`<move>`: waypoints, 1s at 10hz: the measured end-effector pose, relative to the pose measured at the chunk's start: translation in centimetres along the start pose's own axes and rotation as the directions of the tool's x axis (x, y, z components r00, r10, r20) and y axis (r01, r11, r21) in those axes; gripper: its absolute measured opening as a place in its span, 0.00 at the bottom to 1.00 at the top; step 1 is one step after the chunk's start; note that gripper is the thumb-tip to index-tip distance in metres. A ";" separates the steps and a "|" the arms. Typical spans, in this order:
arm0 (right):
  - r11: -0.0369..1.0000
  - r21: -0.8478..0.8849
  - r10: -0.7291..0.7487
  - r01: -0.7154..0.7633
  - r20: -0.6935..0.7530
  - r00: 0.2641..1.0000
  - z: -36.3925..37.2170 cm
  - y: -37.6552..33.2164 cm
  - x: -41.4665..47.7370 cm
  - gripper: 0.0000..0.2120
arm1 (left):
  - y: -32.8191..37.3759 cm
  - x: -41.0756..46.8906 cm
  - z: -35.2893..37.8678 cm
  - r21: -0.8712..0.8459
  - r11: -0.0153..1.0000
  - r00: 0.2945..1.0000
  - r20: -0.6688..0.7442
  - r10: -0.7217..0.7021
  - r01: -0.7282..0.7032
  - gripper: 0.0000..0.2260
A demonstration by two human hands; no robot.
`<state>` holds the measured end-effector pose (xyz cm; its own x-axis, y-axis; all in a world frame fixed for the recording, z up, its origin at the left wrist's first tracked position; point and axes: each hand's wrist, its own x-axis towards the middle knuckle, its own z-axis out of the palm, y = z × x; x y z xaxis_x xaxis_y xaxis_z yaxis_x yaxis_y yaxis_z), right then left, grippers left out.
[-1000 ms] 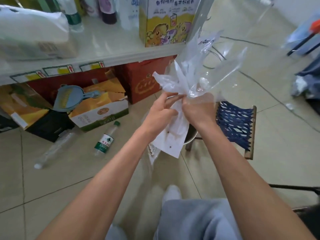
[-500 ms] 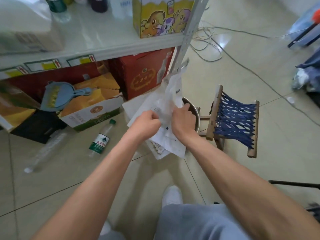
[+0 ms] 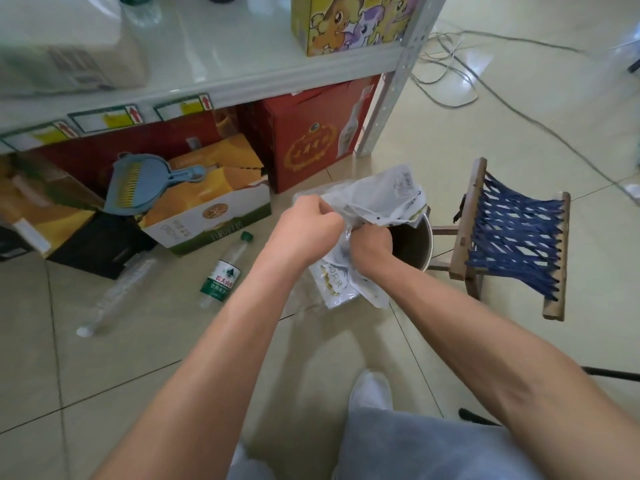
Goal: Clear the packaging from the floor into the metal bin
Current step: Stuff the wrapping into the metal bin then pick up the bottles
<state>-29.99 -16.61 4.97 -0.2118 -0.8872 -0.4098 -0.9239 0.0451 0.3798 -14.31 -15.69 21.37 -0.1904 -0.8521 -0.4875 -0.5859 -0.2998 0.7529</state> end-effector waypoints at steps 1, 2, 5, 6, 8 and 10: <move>1.000 -0.010 -0.002 0.003 0.020 1.000 0.1 -0.3 1.2 0.09 | 0.4 0.0 -0.5 -0.002 1.000 1.000 -0.018 0.009 -0.009 0.10; 1.000 0.029 -0.004 0.002 0.039 0.999 0.7 -0.5 2.3 0.11 | 0.7 -0.3 -0.8 -0.003 1.000 0.999 -0.037 0.016 -0.016 0.10; 0.960 0.277 -0.096 0.026 0.242 0.965 3.4 -0.4 3.9 0.15 | 1.0 -0.1 -1.8 -0.038 0.997 0.996 -0.064 0.067 -0.070 0.10; 0.951 0.307 -0.128 0.027 0.314 0.941 3.5 -0.4 3.9 0.15 | 1.3 -0.1 -1.9 -0.036 0.996 0.995 -0.068 0.078 -0.081 0.11; 0.857 0.511 -0.120 -0.063 0.317 0.941 4.2 -0.3 3.9 0.15 | 1.5 -0.6 -2.0 -0.018 0.995 0.994 -0.061 0.094 -0.095 0.11; 0.861 0.499 -0.151 -0.097 0.433 0.889 -0.4 1.4 1.4 0.23 | 1.8 -0.3 -4.9 -0.041 0.995 0.985 -0.145 0.089 -0.096 0.09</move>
<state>-31.48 -17.95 5.31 -0.1870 -0.5965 -0.7805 -0.9341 0.3538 -0.0466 -11.47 -18.11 25.04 -0.1252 -0.9287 -0.3490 -0.5323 -0.2339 0.8136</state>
